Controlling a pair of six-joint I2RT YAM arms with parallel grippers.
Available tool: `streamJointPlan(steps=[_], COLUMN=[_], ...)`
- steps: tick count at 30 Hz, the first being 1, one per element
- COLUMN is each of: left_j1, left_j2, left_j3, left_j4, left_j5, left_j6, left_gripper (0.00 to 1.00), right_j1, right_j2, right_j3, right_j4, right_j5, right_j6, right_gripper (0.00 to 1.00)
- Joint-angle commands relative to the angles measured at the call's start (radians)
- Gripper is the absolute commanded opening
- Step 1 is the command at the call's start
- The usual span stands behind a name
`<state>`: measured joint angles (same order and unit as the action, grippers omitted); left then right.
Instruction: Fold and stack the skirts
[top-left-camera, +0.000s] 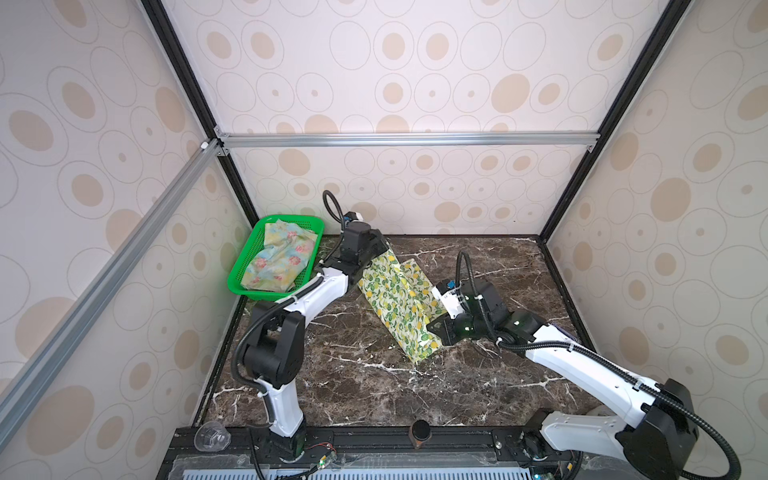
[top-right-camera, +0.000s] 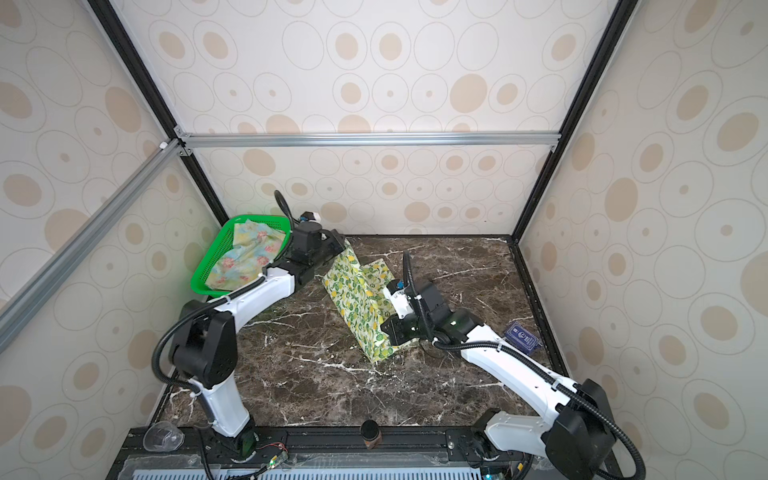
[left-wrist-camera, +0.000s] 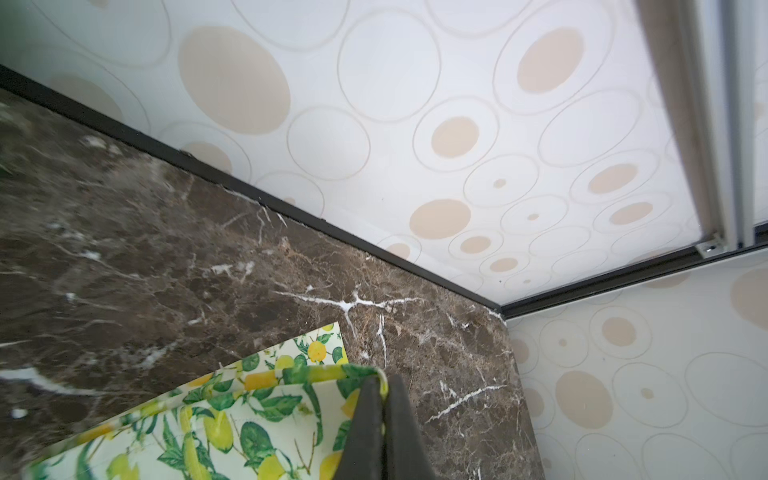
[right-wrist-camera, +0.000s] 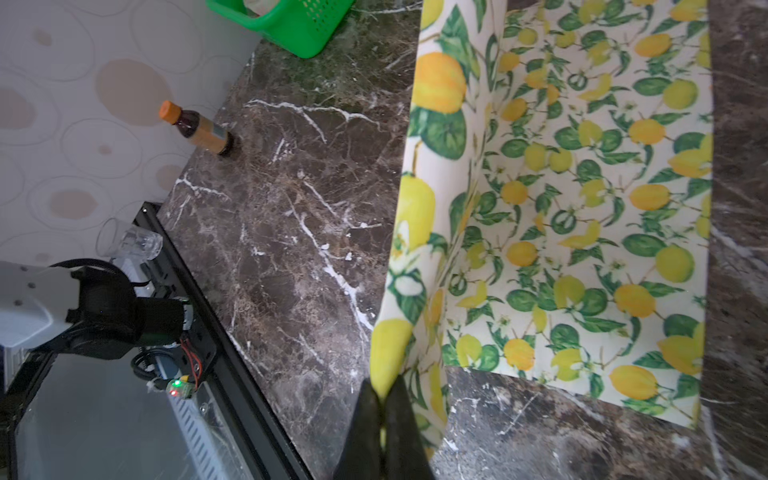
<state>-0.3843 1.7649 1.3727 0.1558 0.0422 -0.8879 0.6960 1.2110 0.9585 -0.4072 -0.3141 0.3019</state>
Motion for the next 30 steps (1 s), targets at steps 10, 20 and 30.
streamJointPlan(steps=[10,20,30], left_j1=[0.097,0.119,0.091], left_j2=[-0.374,-0.532,-0.38], left_j3=[-0.209,-0.274,-0.2], left_j4=[-0.122,-0.197,-0.19], left_j5=[-0.105,-0.169,-0.128], left_j6=[0.072,0.084,0.106], left_gripper=[0.0,0.0,0.0], right_j1=[0.235,0.325,0.329], right_j2=[0.022,0.08,0.117], right_j3=[0.172,0.199,0.127], right_j4=[-0.071,0.002,0.091], right_j5=[0.044,0.01,0.053], right_j6=[-0.02,0.001,0.063], right_gripper=[0.0,0.0,0.0])
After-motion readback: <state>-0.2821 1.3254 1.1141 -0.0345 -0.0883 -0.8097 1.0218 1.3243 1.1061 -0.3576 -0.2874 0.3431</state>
